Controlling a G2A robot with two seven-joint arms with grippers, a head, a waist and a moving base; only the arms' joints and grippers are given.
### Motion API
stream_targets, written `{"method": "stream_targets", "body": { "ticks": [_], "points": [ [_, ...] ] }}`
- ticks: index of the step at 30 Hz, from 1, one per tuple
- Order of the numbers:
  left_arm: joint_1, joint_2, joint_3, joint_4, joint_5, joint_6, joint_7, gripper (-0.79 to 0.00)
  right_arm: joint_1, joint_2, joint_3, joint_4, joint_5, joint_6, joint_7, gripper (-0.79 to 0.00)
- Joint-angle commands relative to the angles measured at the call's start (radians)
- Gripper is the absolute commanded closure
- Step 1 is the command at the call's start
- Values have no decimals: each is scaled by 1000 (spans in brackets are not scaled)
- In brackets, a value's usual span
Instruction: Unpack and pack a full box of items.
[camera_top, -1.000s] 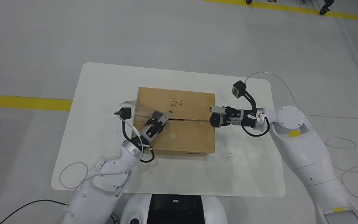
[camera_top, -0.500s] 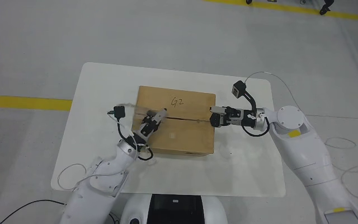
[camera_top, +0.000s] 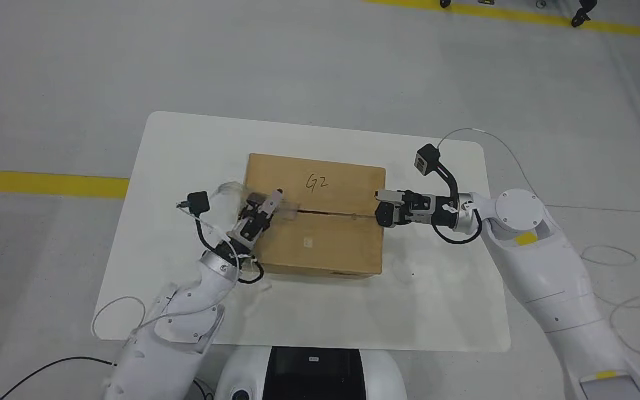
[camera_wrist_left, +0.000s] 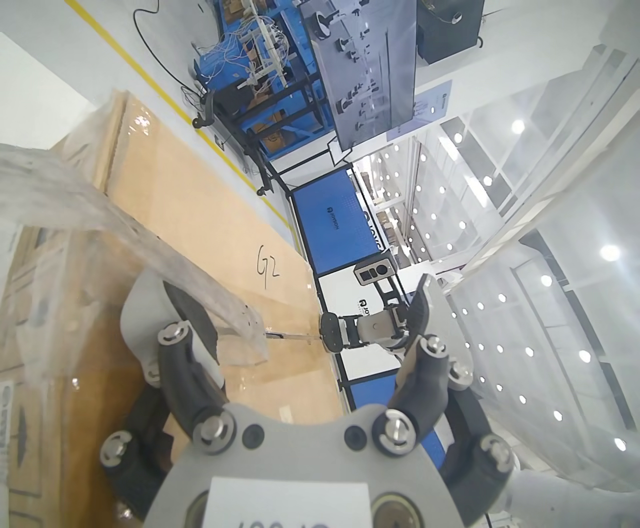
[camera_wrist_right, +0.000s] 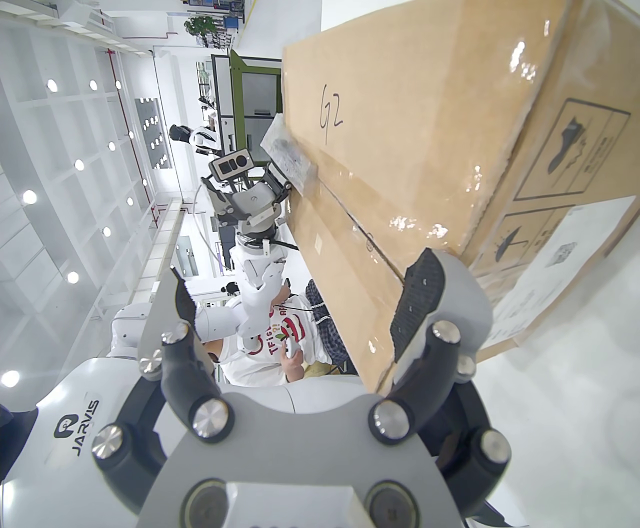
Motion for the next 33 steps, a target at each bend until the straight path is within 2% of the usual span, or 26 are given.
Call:
{"method": "stream_targets", "body": {
  "ticks": [1, 7, 13, 18, 25, 29, 33],
  "points": [
    [2, 0, 1, -1, -3, 1, -3, -785, 0, 0, 0, 0, 0, 0, 0, -785],
    [43, 2, -36, -50, -38, -29, -18, -785, 0, 0, 0, 0, 0, 0, 0, -785],
    [107, 9, -121, -109, -66, -88, -24, -785, 0, 0, 0, 0, 0, 0, 0, -785],
    [147, 14, -201, -123, -89, -120, -39, -785, 0, 0, 0, 0, 0, 0, 0, -785],
    [184, 20, -338, -90, -130, -198, -32, -785, 0, 0, 0, 0, 0, 0, 0, -785],
    [185, 22, -412, -54, -136, -251, -14, -785, 0, 0, 0, 0, 0, 0, 0, -785],
    [170, 23, -469, -12, -149, -266, -8, -785, 0, 0, 0, 0, 0, 0, 0, -785]
  ]
}}
